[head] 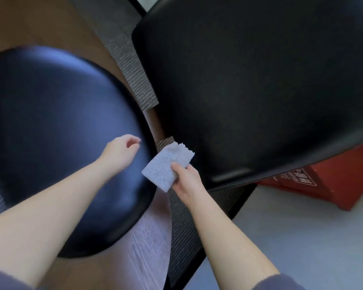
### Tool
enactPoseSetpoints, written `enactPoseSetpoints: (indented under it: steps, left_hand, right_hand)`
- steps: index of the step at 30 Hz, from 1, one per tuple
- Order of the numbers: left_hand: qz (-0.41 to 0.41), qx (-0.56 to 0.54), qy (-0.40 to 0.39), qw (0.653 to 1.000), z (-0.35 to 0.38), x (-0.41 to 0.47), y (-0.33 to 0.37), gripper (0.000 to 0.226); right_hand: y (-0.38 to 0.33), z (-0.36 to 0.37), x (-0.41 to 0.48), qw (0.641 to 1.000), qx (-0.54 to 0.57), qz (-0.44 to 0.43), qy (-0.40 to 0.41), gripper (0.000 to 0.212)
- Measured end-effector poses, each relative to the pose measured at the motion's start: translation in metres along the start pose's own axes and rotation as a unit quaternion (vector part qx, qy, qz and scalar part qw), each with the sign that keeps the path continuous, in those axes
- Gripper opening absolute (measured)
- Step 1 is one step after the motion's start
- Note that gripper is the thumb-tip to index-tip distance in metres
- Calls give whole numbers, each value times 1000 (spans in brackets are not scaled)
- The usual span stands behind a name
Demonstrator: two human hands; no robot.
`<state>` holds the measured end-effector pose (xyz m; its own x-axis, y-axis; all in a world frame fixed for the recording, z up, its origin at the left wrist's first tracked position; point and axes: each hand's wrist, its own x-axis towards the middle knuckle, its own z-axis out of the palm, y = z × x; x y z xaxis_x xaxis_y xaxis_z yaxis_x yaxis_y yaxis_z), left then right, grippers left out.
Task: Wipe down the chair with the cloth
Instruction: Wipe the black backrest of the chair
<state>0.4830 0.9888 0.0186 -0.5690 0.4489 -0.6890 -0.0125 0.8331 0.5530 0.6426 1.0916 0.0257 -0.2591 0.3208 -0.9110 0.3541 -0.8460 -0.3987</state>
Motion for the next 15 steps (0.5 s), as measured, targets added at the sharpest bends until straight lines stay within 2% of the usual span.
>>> enactPoseSetpoints:
  steps: [3, 6, 8, 10, 15]
  left_hand:
    - [-5, 171, -49, 984, 16, 27, -51, 49]
    - [-22, 343, -105, 933, 34, 41, -81, 80]
    - [-1, 418, -107, 902, 48, 45, -90, 98]
    - [13, 449, -97, 888, 60, 48, -95, 107]
    - [22, 438, -77, 895, 69, 56, -109, 107]
  right_hand:
    - [34, 1, 42, 992, 120, 39, 17, 34]
    - [57, 4, 83, 977, 198, 60, 53, 38]
    - [65, 8, 104, 973, 213, 65, 63, 41]
    - [68, 11, 120, 969, 231, 60, 71, 42]
    - [60, 13, 148, 938, 333, 21, 90, 39]
